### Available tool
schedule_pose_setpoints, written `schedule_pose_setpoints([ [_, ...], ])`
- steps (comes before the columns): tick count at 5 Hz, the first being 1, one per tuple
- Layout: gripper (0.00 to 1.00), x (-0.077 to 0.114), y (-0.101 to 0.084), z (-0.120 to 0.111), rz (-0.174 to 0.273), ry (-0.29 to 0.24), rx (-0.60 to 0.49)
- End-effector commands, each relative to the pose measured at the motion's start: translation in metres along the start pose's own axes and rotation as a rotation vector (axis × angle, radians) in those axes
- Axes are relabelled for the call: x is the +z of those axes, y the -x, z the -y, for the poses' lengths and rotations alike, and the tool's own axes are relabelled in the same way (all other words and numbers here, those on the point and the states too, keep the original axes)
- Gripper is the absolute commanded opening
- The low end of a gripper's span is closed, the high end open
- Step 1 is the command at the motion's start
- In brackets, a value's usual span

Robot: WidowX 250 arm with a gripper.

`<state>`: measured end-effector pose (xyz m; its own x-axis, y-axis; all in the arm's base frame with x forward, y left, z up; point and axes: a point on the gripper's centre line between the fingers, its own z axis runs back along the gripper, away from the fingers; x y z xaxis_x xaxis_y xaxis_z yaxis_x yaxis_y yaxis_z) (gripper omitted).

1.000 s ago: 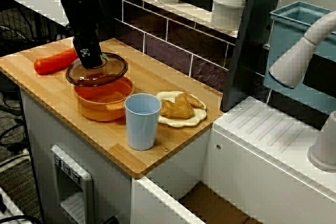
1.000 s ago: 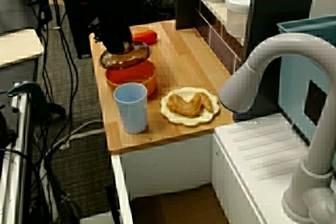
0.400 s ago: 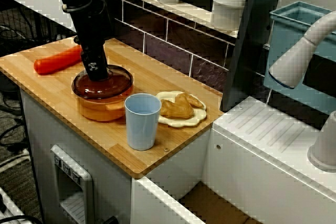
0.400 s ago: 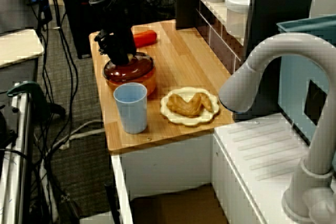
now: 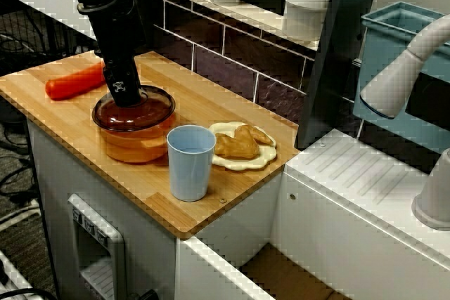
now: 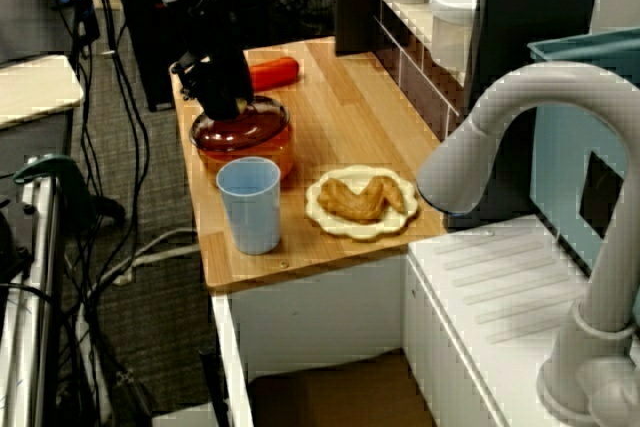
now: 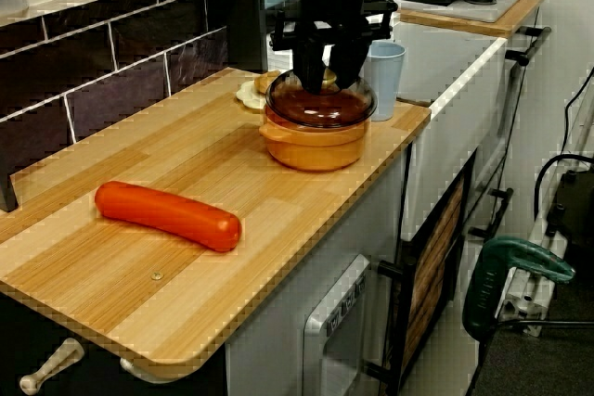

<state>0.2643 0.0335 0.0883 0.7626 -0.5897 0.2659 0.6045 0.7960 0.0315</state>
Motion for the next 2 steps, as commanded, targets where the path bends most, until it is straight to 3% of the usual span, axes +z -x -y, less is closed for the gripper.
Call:
schedule_pose_setpoints([
  [1,0.0,0.0043,-0.0028,-0.0086,0.014,-0.038,0.004],
  [2,0.0,0.0024,-0.0026,-0.0088,0.009,-0.043,0.006],
])
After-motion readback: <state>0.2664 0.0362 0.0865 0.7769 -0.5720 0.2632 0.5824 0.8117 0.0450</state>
